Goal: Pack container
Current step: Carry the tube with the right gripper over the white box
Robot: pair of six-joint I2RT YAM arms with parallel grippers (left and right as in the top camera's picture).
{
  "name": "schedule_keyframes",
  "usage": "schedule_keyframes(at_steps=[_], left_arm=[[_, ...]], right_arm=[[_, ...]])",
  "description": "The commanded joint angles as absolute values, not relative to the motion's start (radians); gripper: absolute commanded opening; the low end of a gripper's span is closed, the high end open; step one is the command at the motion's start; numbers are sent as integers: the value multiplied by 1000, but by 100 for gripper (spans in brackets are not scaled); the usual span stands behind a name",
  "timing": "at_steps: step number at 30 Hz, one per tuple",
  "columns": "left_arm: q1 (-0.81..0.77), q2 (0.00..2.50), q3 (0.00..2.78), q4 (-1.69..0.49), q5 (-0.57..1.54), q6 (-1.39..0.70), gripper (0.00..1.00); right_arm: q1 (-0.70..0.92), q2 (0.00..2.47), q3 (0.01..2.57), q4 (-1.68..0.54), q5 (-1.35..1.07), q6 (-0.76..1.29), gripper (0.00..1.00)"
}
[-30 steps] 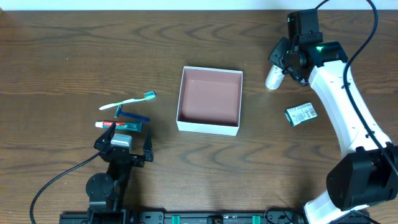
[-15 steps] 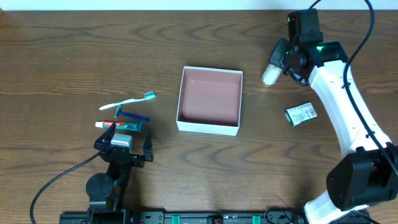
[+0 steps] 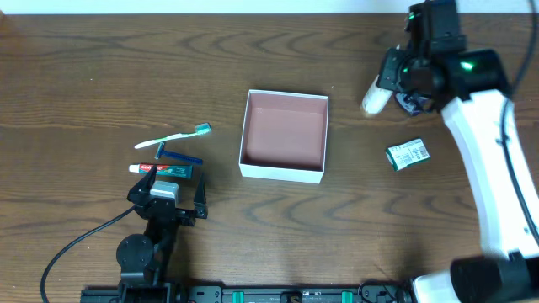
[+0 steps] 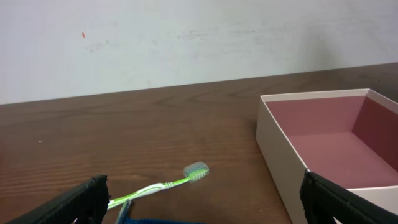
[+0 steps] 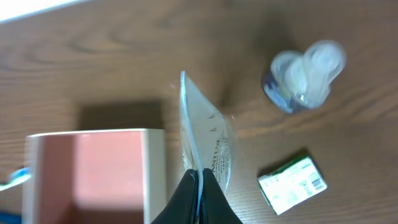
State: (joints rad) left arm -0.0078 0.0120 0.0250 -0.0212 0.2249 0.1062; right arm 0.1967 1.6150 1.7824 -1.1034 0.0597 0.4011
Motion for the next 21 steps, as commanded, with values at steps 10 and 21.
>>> schedule_keyframes(at_steps=[10, 21], left_arm=[[-11, 11, 4, -51, 227, 115, 98], [-11, 11, 4, -51, 227, 115, 98]], right_arm=[[516, 1514, 1884, -1047, 98, 389, 2], [633, 1705, 1884, -931, 97, 441, 2]])
